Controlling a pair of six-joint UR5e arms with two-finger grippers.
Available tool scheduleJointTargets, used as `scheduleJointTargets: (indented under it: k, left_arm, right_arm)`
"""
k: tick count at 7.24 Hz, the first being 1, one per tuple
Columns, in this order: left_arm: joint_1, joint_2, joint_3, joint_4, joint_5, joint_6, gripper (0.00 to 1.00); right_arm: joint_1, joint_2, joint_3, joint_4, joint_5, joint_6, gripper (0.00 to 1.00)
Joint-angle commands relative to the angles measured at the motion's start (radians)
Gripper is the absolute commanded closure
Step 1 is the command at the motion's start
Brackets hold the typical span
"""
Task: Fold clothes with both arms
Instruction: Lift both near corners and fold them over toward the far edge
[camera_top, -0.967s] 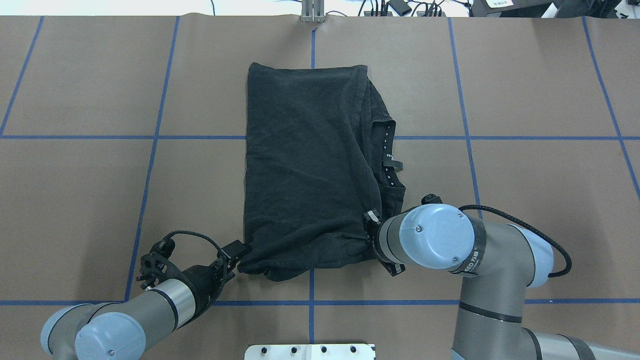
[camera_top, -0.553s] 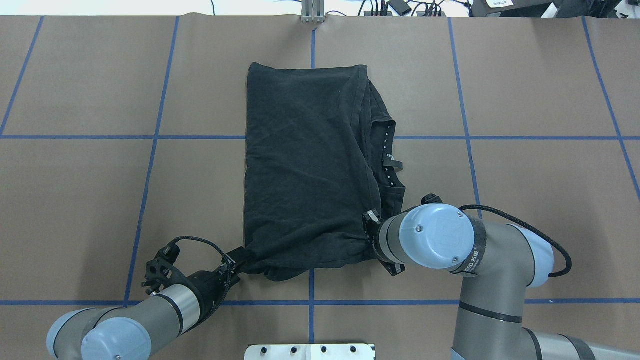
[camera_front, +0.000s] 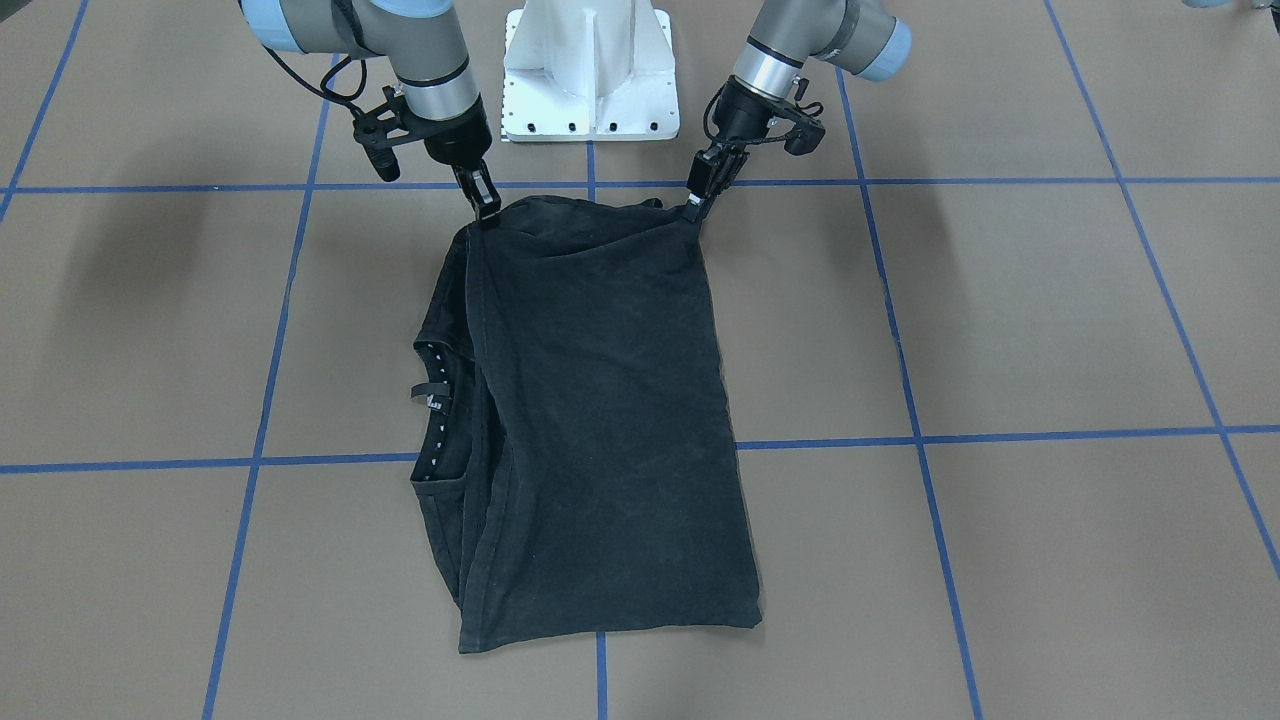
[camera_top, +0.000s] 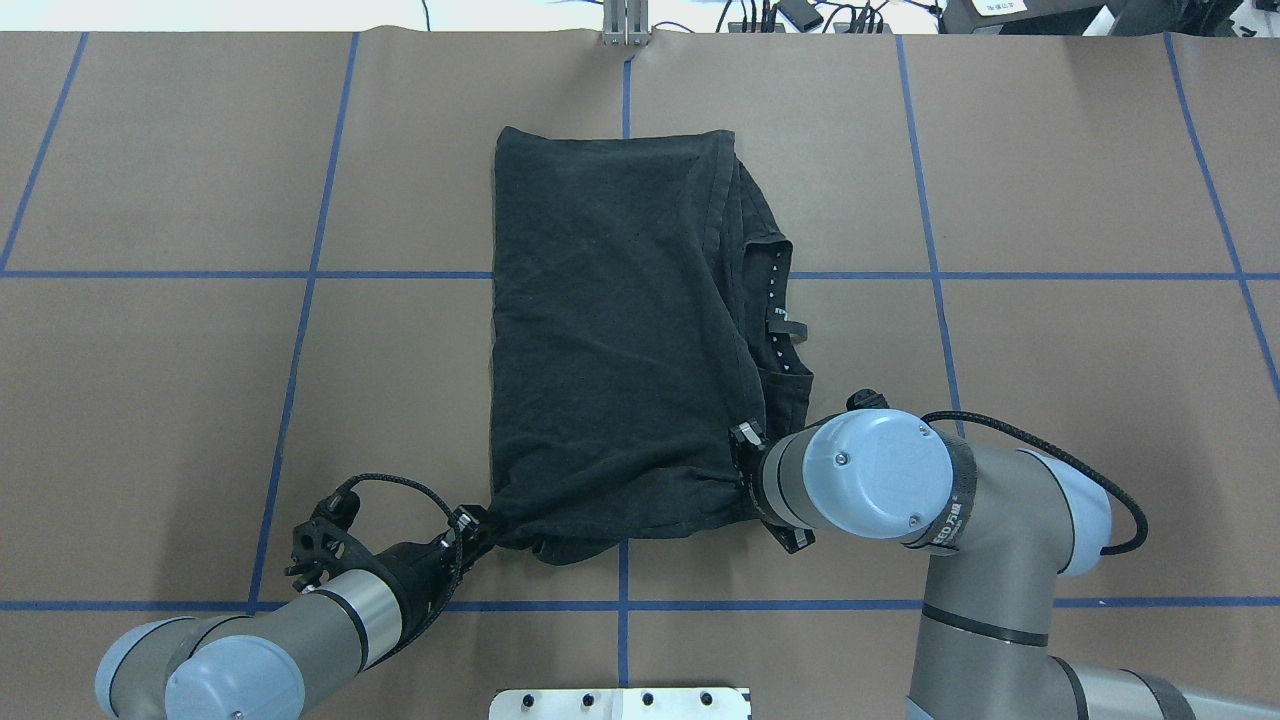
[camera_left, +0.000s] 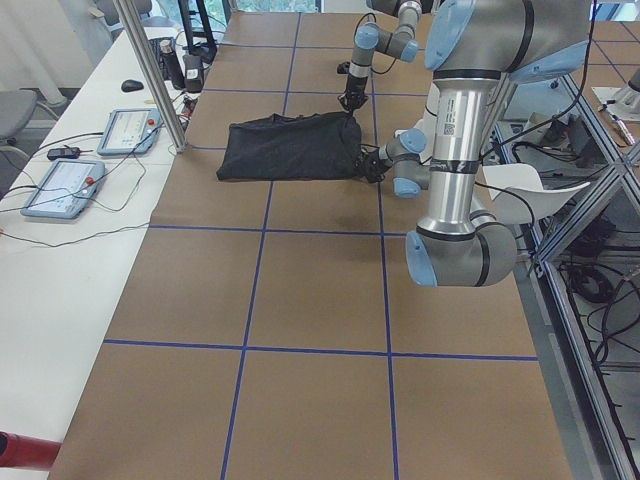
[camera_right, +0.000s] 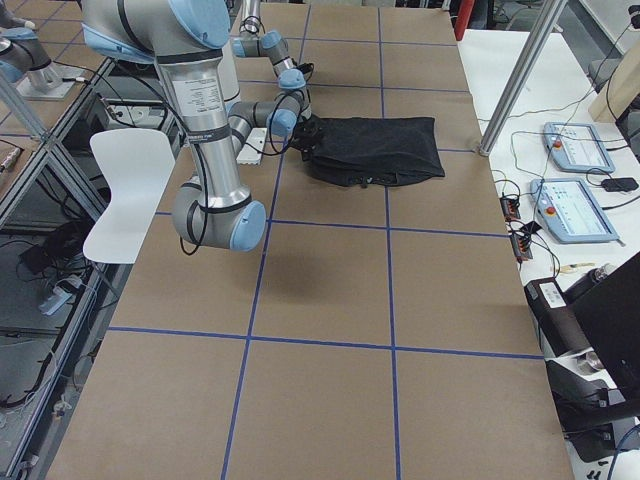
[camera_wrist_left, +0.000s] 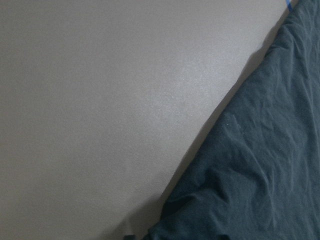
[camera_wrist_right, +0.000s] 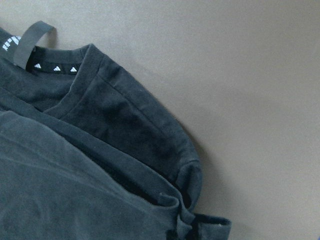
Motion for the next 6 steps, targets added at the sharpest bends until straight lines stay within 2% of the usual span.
scheduleJointTargets:
  k: [1,4,6]
  left_arm:
    - [0.0,-0.001,-0.018,-0.001,-0.001,0.0,1.0]
    - [-0.003,0.063,-0.19,0.016,-0.06,0.003,1.0]
    - [0.001,0.08,-0.26,0.016,-0.061,-0.001,1.0]
  right_arm:
    - [0.0,-0.001,0.002,0.0,0.0,0.001,1.0]
    - [-0.006,-0.011,0.032,0.002,0.0,0.008,1.0]
    - [-0.02,-0.056,0.106,0.002,0.03,0.019,1.0]
